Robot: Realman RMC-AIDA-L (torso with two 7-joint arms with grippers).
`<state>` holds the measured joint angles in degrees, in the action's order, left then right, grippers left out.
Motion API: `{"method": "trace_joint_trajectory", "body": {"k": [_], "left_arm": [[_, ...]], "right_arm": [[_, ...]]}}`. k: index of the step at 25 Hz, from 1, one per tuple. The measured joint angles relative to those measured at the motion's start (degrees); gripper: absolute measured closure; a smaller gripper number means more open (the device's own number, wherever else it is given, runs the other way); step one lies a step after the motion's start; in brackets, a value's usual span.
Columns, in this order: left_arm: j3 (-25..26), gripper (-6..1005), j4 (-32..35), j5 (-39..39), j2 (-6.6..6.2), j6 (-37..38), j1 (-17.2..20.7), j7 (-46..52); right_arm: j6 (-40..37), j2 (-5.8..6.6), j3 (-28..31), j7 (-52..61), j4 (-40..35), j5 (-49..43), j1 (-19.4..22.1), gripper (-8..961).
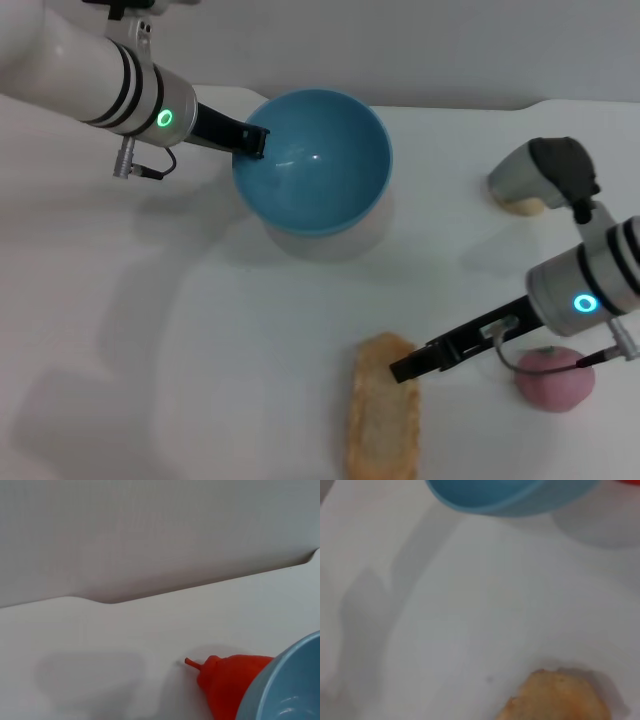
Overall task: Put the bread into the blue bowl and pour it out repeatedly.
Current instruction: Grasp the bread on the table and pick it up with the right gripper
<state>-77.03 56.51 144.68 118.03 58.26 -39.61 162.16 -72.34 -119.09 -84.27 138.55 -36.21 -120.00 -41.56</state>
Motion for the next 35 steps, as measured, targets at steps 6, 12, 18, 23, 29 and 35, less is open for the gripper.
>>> {"method": "trace_joint_trajectory", "body": {"k": [6,12,18,23,29,35], "left_arm": [[-0.26,1000,-0.07,-0.02,0.01,0.12,-0.26,0.0],[-0.32,1001,0.02,-0.01,0.01,0.29,-0.29,-0.05],[-0.31,1001,0.04,-0.01,0.01,0.29,-0.22,-0.12],[-0.31,1000,0.04,-0.01,0.01,0.23,-0.16,-0.39],[-0.31,1001,0.02,0.06,-0.06,0.32,-0.14,-0.53],[-0.31,1001,-0.35,0.19,-0.09,0.55,-0.27,-0.6]], "right_arm": [[4.07,-0.39,-8.03,1.55,3.96,2.41,-3.12,592],[6.66,-0.44,-11.46,3.01,4.38,3.75,-3.38,594],[10.14,-0.52,-14.76,2.94,4.5,6.19,-2.91,597],[10.26,-0.35,-15.38,2.49,3.08,6.7,-1.9,750],[7.4,0.37,-11.68,-1.7,-1.83,8.16,1.98,780],[1.35,0.58,-1.84,-7.49,-3.15,8.19,4.62,816]]}}
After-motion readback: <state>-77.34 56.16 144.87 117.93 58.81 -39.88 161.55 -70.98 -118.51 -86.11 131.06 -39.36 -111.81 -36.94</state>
